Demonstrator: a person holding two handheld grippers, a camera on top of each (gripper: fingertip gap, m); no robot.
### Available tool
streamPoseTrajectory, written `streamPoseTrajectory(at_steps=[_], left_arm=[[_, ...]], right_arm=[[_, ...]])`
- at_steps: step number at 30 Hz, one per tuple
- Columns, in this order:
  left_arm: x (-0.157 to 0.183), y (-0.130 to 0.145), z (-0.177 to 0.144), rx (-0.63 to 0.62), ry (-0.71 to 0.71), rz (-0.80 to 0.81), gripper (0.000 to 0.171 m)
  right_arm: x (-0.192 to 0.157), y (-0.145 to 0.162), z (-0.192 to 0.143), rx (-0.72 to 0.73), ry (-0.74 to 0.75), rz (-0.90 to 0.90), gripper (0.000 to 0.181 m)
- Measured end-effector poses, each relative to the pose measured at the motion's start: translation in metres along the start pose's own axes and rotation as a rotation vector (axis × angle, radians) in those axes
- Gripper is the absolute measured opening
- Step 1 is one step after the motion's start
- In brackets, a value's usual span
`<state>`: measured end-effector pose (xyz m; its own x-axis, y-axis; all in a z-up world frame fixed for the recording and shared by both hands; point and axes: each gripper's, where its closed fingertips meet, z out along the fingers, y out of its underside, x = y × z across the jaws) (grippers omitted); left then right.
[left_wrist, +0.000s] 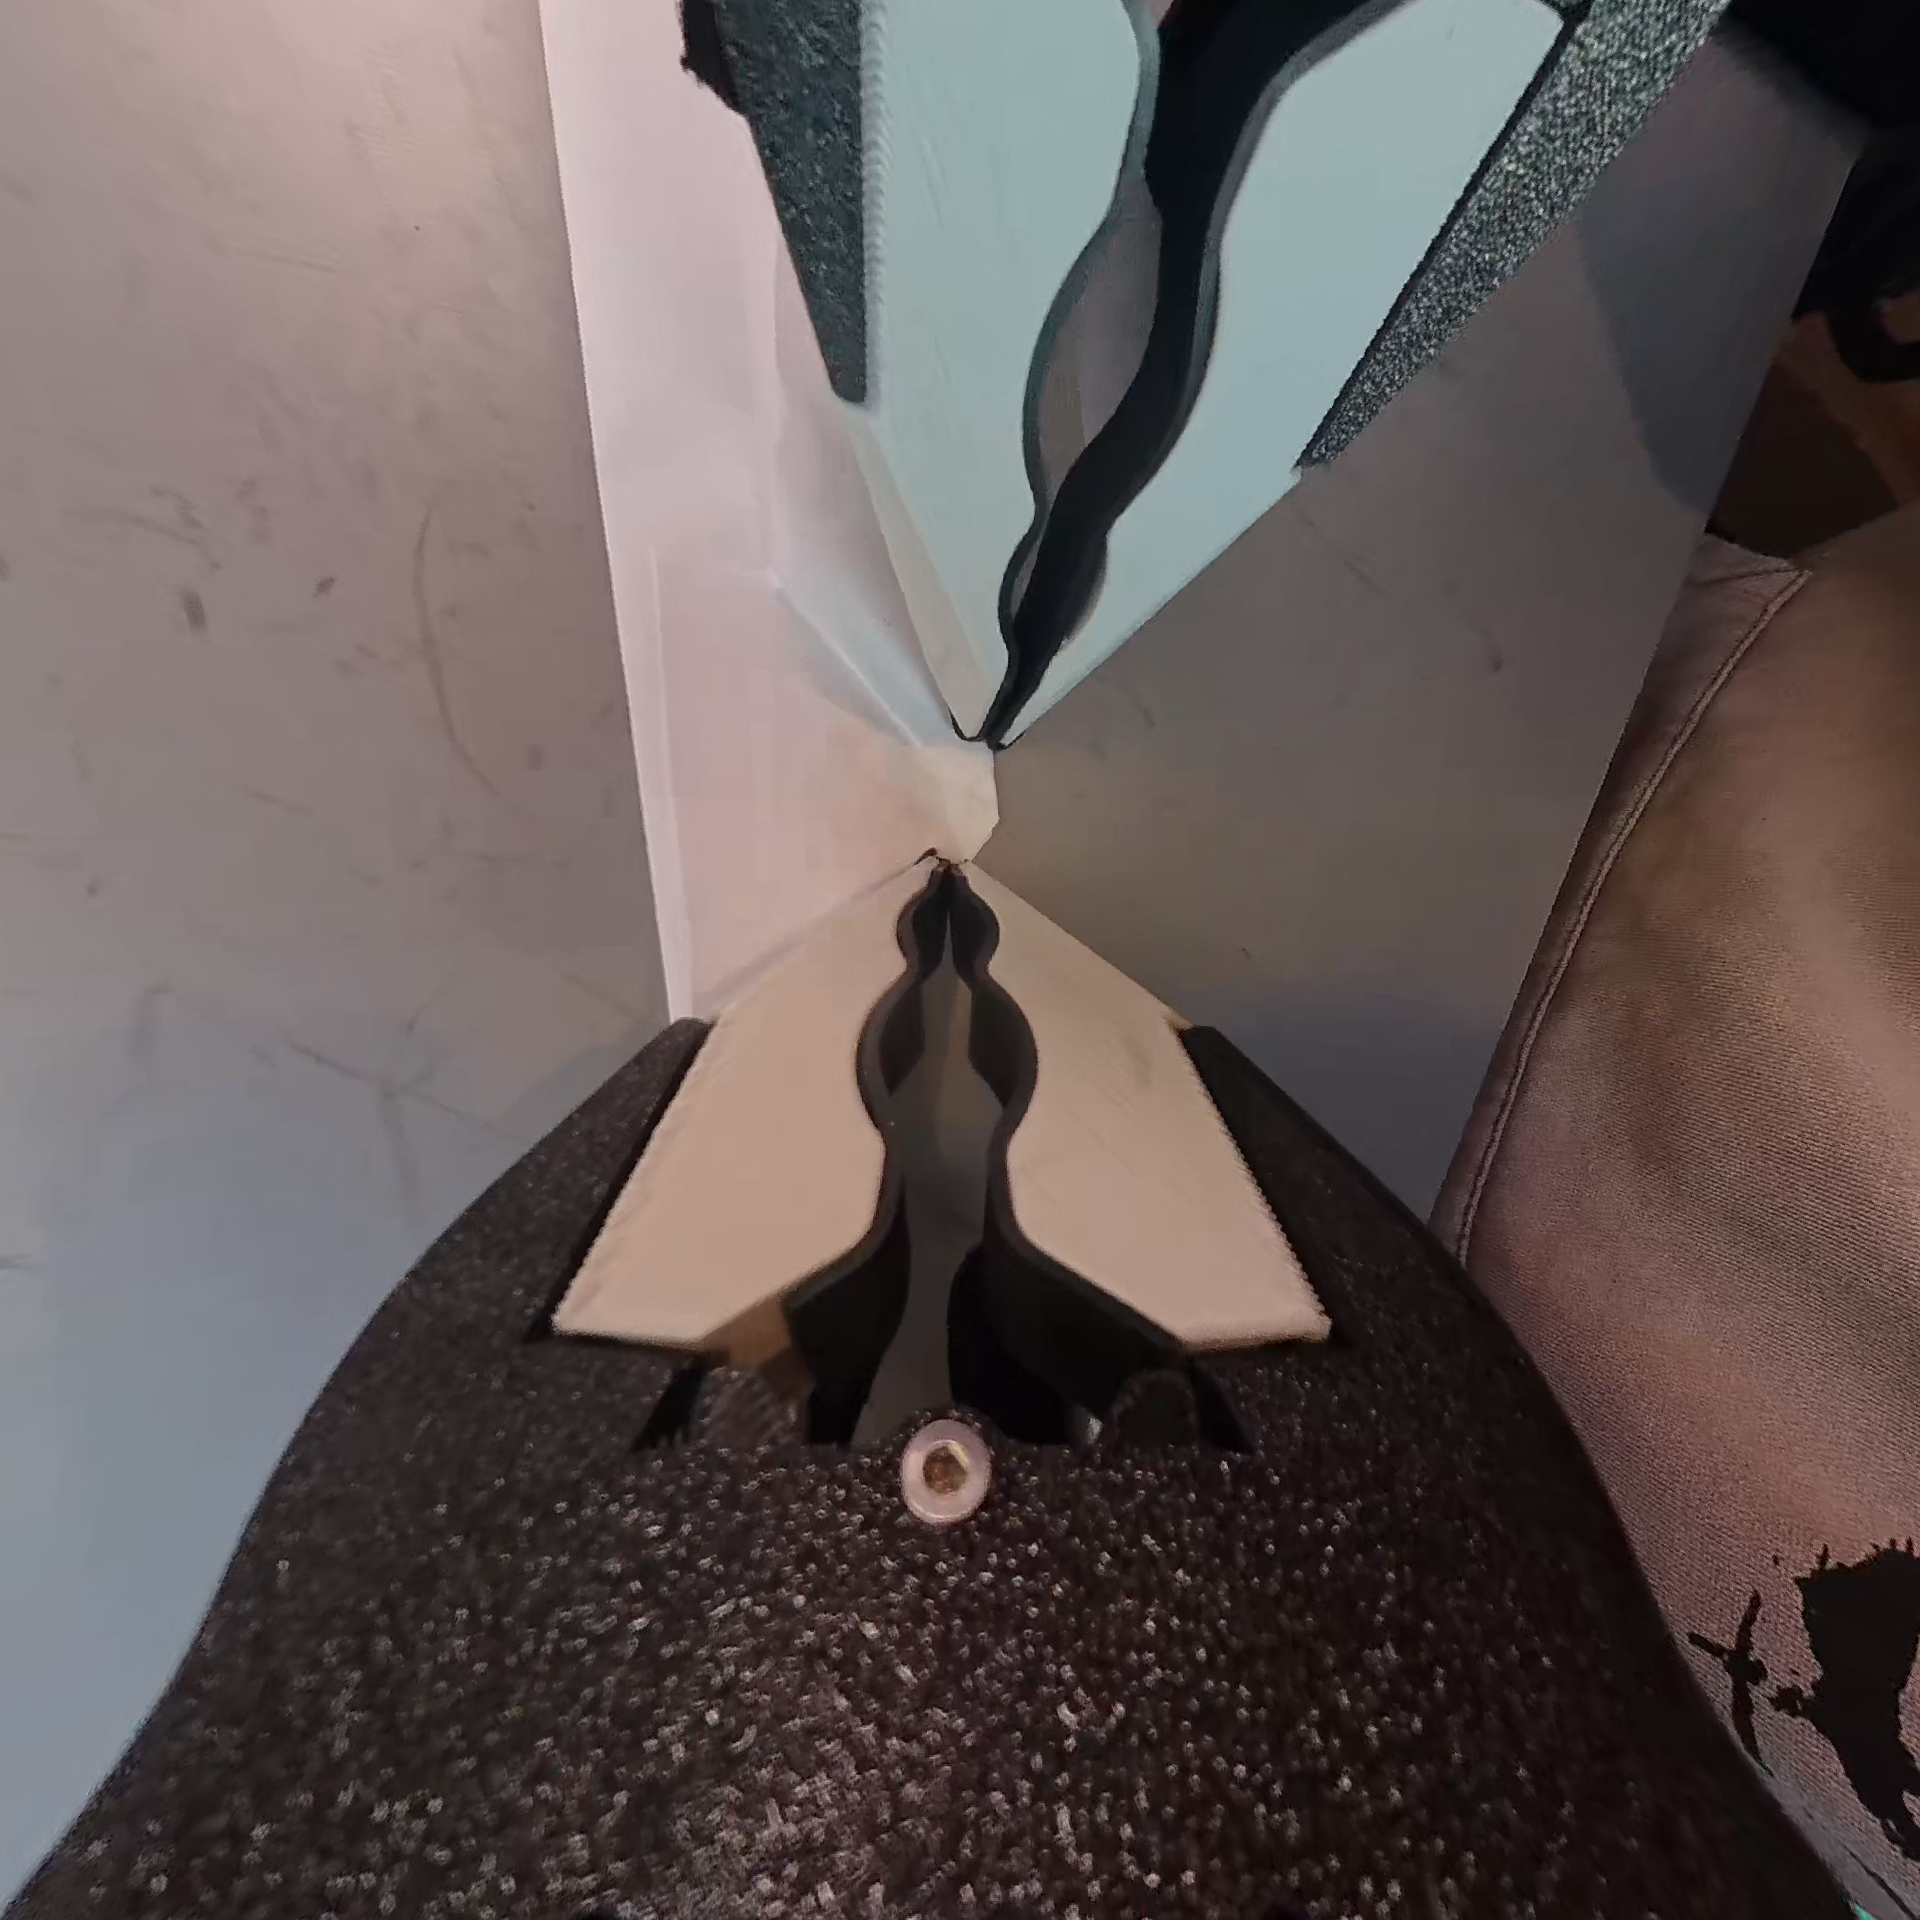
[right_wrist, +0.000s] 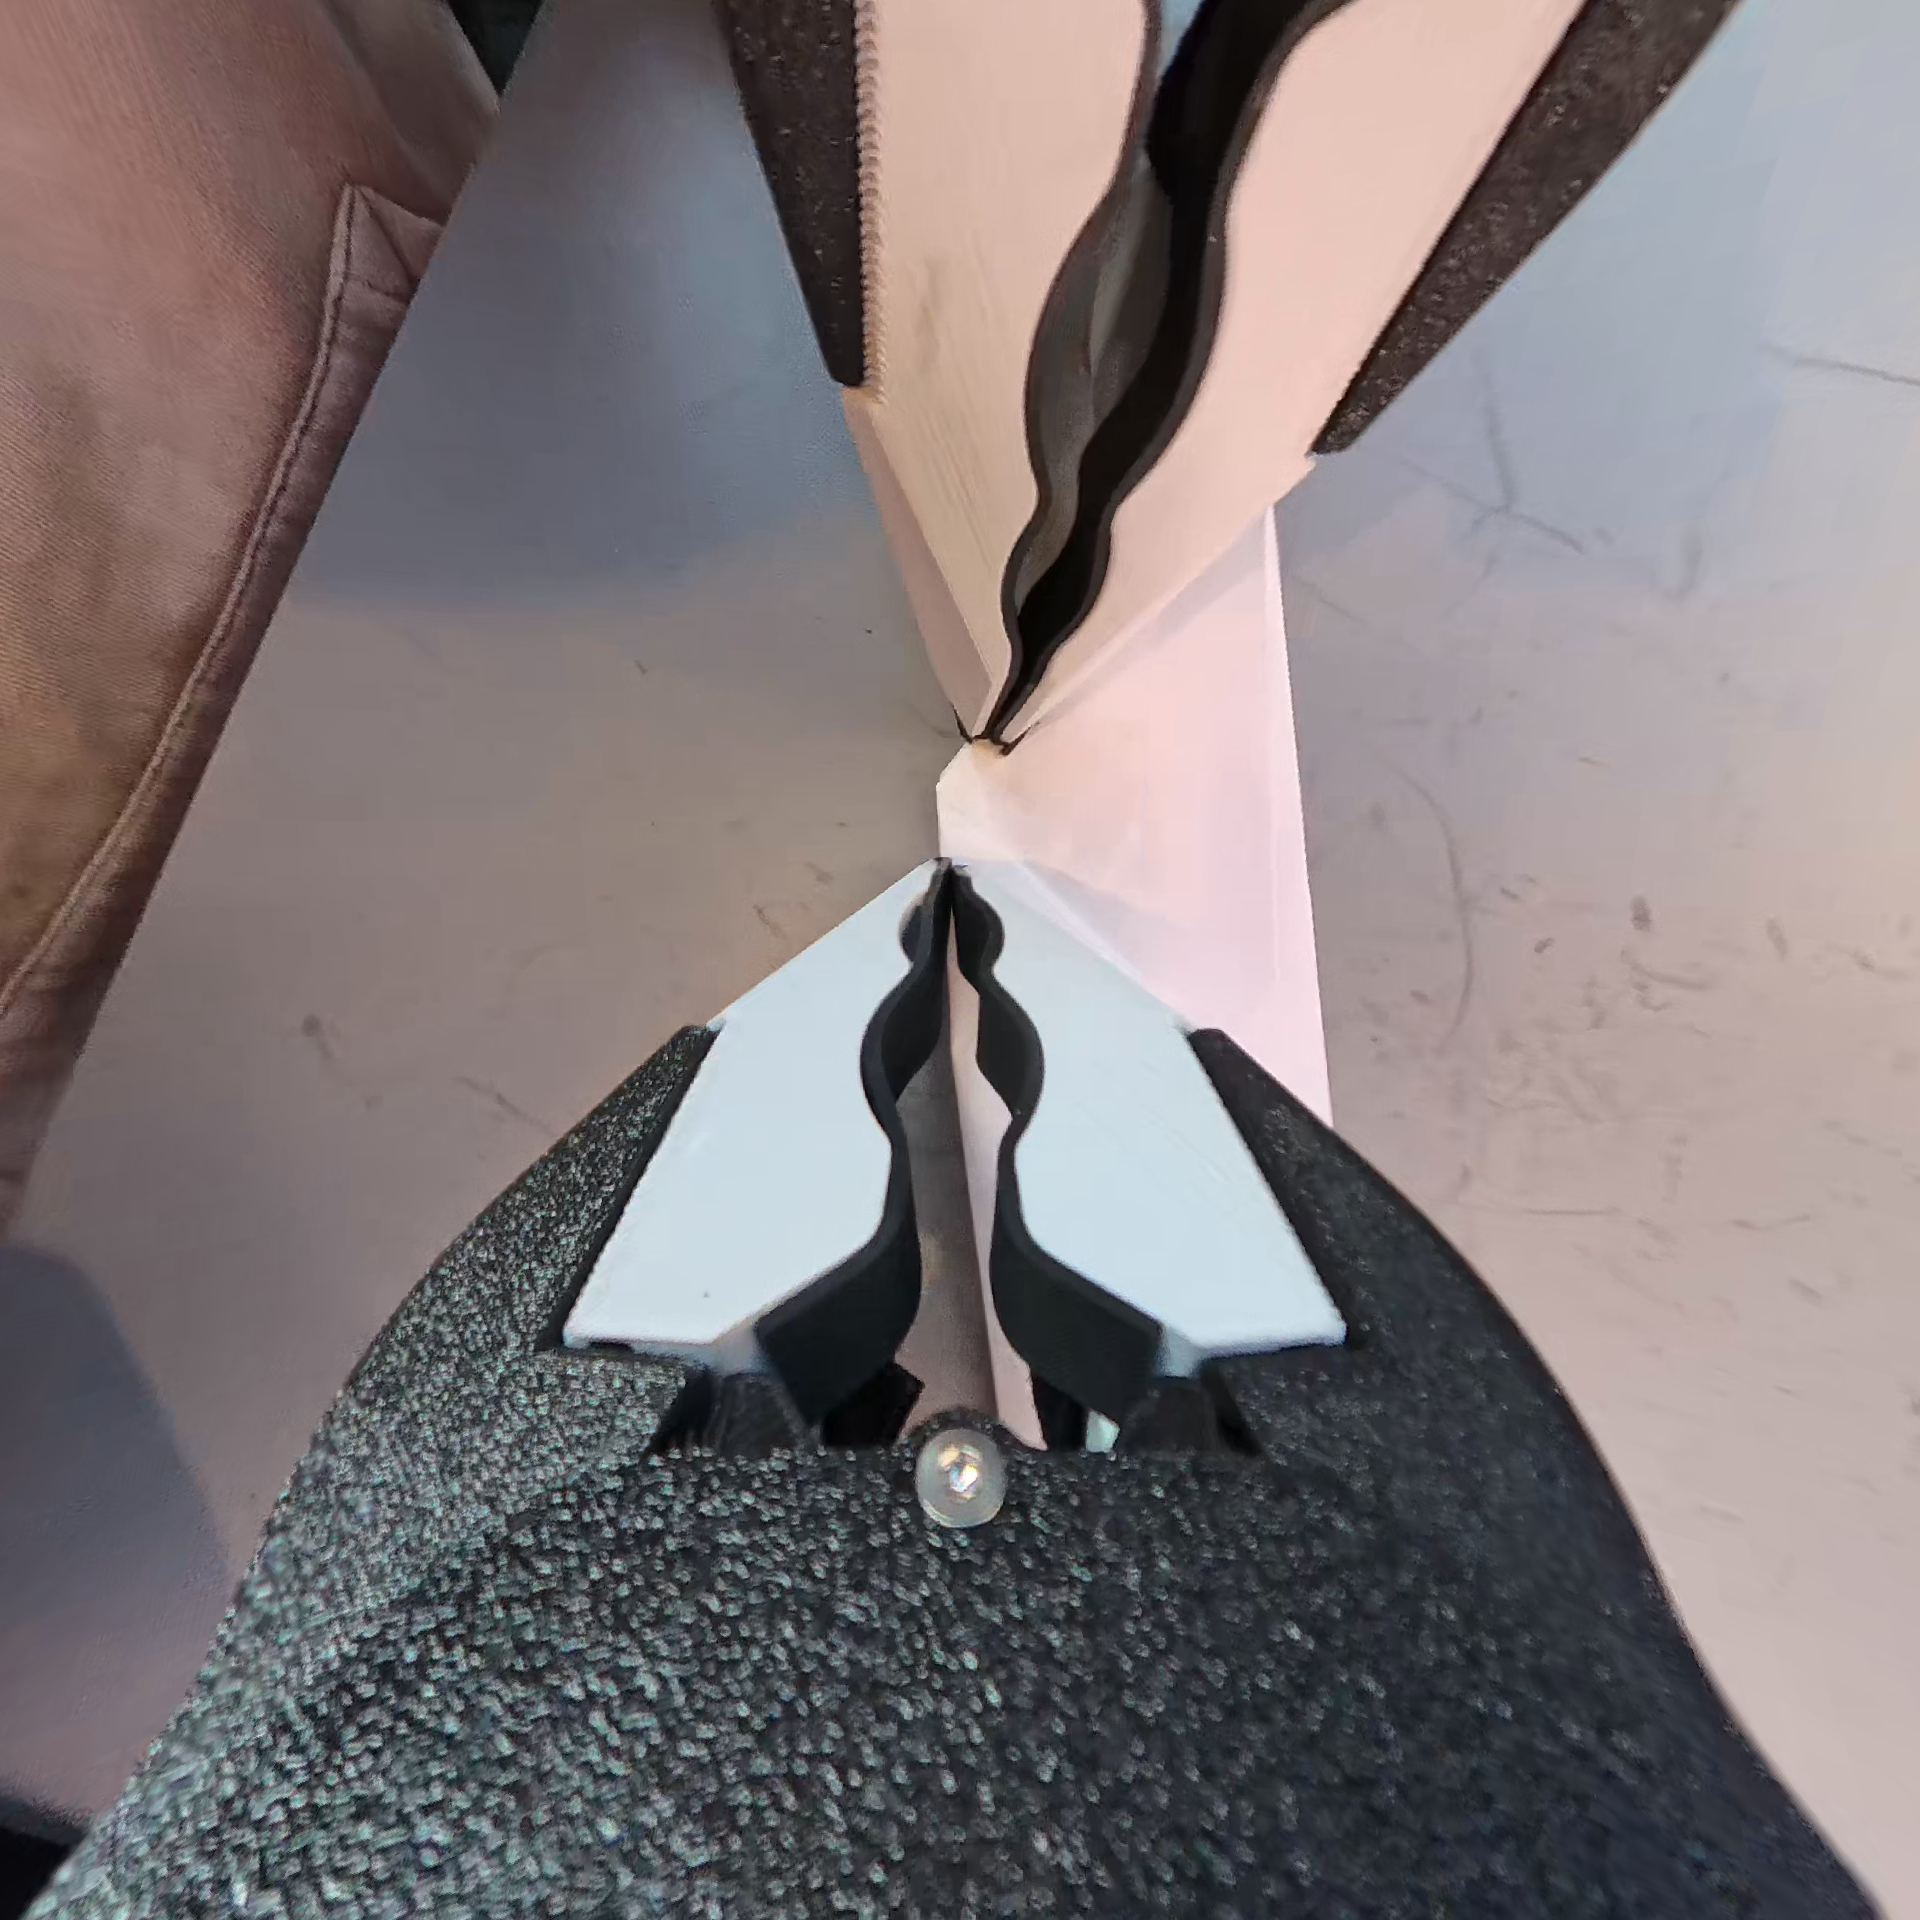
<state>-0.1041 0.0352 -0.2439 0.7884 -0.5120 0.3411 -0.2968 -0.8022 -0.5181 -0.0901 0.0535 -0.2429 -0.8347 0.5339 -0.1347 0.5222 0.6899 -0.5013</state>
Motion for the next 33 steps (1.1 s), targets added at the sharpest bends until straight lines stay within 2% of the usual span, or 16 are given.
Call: streamPoseTrajectory(at_steps=[6,9,13,18,23,29,33], left_arm=[[0.000,0.000,0.000,0.020,0.011,-0.002,0.000],[0.000,-0.001,-0.001,0.033,0.011,0.000,0.000],[0.018,-0.023,-0.009,0.171,0.090,-0.004,0.000],[0.011,-0.016,0.011,0.093,-0.039,0.100,0.000],[0.009,-0.014,0.013,0.067,-0.055,0.093,0.000],[0.009,-0.014,0.012,0.066,-0.012,0.036,0.000],[0.009,-0.015,0.012,0.056,0.022,0.002,0.000]], right_arm=[[0.001,0.001,0.000,-0.024,-0.078,0.134,0.000],[0.001,0.001,0.000,-0.044,-0.104,0.147,0.000],[0.001,0.001,0.000,-0.069,-0.118,0.161,0.000],[0.001,0.001,0.000,-0.053,-0.135,0.180,0.000],[0.001,0.001,0.000,-0.034,-0.111,0.162,0.000],[0.004,0.005,-0.010,0.058,0.115,0.131,0.000],[-0.006,0.006,-0.028,0.140,0.307,0.003,0.000]])
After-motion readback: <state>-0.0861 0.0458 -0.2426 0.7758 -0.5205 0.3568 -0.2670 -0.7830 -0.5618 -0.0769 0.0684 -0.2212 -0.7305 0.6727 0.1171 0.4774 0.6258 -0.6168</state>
